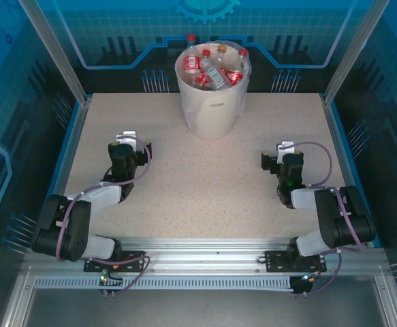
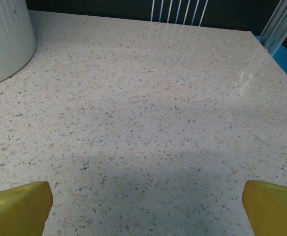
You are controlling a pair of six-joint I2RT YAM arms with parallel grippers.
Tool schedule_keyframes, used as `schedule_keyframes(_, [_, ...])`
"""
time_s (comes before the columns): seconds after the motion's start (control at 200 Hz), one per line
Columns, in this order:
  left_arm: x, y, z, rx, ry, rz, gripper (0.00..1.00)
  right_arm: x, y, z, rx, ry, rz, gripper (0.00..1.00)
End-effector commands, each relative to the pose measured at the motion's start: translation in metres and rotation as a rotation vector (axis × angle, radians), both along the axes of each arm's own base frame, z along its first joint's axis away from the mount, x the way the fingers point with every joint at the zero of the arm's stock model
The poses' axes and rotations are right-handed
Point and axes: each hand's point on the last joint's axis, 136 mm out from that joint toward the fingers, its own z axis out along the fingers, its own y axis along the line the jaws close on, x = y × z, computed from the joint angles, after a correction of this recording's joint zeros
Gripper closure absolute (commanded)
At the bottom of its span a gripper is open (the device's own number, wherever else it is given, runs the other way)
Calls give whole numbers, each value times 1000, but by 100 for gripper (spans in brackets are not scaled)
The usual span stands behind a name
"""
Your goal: Put the plastic bottles in the bin
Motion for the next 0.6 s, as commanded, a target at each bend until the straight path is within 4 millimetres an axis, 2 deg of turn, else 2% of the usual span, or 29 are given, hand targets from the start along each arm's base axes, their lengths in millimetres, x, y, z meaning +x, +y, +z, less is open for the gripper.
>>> schedule_keyframes(0.0, [-8,5,-12,-21,-41,11,1,9,9,12,17,-84,47,0])
schedule_keyframes(0.035, [-11,7,-16,-19,-67,16,1,9,8,15,1,-140,41,0])
schedule_keyframes(0.09, [-11,12,-13,-20,-113,40,1,3,8,9,15,-94,43,0])
schedule_keyframes(0.21, [0,12,-24,-50,-60,16,1,8,6,8,18,-83,32,0])
schedule_keyframes(0.295, [-1,19,-41,-119,-47,0,1,9,3,8,28,-80,26,0])
schedule_keyframes(0.32, [1,20,-35,-115,-90,-8,1,10,3,8,30,-81,27,0])
schedule_keyframes(0.37, [-2,20,-42,-139,-20,3,1,10,3,8,31,-81,26,0])
schedule_keyframes(0.595, [-1,21,-39,-130,-52,1,1,11,4,8,25,-76,29,0])
